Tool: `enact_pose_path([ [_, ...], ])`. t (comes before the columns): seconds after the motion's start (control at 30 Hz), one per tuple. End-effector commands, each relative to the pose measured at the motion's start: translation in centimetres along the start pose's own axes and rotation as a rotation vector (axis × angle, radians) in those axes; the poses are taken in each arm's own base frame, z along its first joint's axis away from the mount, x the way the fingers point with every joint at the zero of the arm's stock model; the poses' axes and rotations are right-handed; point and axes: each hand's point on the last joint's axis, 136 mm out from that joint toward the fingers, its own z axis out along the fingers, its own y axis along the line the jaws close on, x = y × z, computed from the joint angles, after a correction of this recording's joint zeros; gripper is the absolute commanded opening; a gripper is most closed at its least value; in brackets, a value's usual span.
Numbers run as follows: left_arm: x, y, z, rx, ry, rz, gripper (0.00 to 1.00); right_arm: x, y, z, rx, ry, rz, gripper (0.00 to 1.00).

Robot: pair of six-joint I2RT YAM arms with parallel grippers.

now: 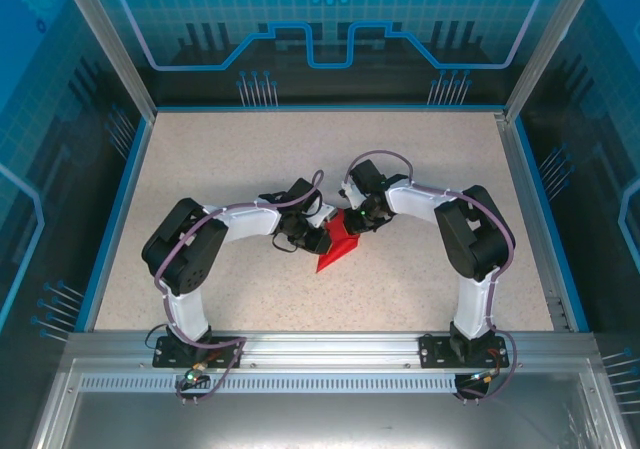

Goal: Fold a paper plane with a square sheet of paper (pick it up from the middle)
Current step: Third fold the triangle at the center of the table.

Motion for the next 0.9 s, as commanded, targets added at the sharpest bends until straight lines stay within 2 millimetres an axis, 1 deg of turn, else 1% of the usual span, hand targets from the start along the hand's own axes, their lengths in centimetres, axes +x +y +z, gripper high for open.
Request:
enact_pose_path([
  [0.0, -0.4, 0.4, -0.4, -0.020, 0.002, 0.017, 0.12, 1.6, -0.6, -0.2, 0.025, 0.045, -0.004, 0.08],
  [0.23, -0.4, 0.8, 0.3, -0.021, 0.015, 0.015, 0.12, 1.3, -0.5, -0.4, 0.020, 0.033, -0.006, 0.09],
  [0.4, -0.4, 0.8, 0.6, -0.014, 0.024, 0.017, 0.12, 0.8, 0.0, -0.9, -0.001, 0.010, -0.010, 0.12],
  [0.5, -0.2, 0.9, 0.8, -0.014, 0.032, 0.014, 0.12, 0.2, 0.5, -1.5, -0.031, -0.015, -0.006, 0.17],
  [0.63, 0.2, 1.2, 1.3, -0.018, 0.046, 0.012, 0.12, -0.3, 0.8, -2.6, -0.052, -0.047, 0.003, 0.19],
  [0.77, 0.2, 1.1, 1.5, -0.005, 0.048, 0.008, 0.12, -0.4, 0.8, -3.8, -0.082, -0.073, 0.030, 0.24],
  [0.87, 0.1, 1.1, 1.6, -0.005, 0.050, 0.012, 0.12, -0.2, 1.5, -4.4, -0.132, -0.086, 0.045, 0.25],
])
